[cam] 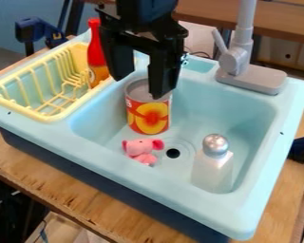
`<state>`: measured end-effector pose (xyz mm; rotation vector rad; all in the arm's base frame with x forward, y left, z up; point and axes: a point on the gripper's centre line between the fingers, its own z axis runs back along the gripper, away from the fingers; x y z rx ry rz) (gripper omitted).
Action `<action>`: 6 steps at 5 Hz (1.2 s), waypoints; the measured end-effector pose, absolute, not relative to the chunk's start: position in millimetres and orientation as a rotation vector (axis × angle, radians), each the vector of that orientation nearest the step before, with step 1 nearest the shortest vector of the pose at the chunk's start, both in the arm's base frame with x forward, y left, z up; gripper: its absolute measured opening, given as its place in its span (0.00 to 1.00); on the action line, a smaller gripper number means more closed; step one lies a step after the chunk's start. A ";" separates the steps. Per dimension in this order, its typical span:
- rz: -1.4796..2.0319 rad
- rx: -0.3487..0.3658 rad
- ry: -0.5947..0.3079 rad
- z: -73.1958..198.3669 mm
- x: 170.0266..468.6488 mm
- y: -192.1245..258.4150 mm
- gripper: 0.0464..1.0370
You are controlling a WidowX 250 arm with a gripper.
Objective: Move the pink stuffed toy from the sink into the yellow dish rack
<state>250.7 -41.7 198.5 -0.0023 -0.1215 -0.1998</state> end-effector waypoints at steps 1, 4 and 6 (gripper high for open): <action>-0.200 -0.002 -0.097 191.4 250.0 -41.9 0.96; -0.114 -0.097 -0.133 143.7 270.2 -25.7 0.96; -0.087 -0.111 -0.023 110.6 274.5 -24.4 0.96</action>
